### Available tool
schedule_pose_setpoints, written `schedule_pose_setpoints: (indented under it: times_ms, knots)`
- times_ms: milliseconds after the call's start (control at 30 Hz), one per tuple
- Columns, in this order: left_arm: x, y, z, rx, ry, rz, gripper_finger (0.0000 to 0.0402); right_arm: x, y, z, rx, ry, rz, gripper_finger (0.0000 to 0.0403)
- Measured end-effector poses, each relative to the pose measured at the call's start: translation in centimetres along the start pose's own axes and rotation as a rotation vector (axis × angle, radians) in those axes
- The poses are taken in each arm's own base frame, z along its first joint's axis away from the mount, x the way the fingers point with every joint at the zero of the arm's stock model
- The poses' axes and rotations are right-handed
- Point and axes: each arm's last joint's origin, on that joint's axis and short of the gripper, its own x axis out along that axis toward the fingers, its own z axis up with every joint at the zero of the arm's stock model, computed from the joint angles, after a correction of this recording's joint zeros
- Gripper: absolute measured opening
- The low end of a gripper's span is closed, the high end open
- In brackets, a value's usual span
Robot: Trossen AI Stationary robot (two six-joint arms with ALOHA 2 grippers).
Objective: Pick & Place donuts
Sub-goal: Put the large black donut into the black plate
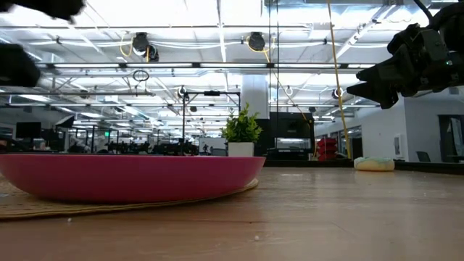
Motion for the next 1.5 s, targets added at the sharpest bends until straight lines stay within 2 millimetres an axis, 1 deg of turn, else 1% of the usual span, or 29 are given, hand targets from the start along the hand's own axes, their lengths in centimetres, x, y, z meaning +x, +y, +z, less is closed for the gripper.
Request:
schedule_pose_setpoints:
  times_ms: [200,367,533,733,967,1067,1267,1400,1500]
  knots:
    - [1.4,-2.5,-3.0,-0.077,0.060,0.011,0.0299,0.0,0.0,0.0,0.000,0.000,0.000,0.0247]
    - [2.1,-3.6,-4.4,-0.094,0.028,0.059,0.0286,0.0,0.0,0.0,0.000,0.000,0.000,0.0247]
    - [2.6,-4.2,-5.5,-0.049,-0.068,0.136,0.0274,0.0,0.0,0.0,0.000,0.000,0.000,0.0247]
    - [2.9,-4.5,-6.4,0.004,-0.168,0.229,0.0274,0.0,0.0,0.0,0.000,0.000,0.000,0.0247]
    - [3.1,-4.7,-7.4,-0.011,-0.188,0.279,0.0255,0.0,0.0,0.0,0.000,0.000,0.000,0.0247]
    - [4.0,-4.8,-7.7,0.000,-0.184,0.291,0.0243,0.0,0.0,0.0,0.000,0.000,0.000,0.0247]
    - [6.0,-4.4,-7.9,0.017,-0.107,0.315,0.0225,0.0,0.0,0.0,0.000,-0.001,0.000,0.0247]
    - [6.5,-4.2,-7.8,0.024,-0.097,0.334,0.0216,0.0,0.0,0.0,0.000,-0.001,0.000,0.0247]
    - [6.5,-4.1,-7.7,0.023,-0.119,0.346,0.0208,0.0,0.0,0.0,0.000,-0.001,0.000,0.0247]
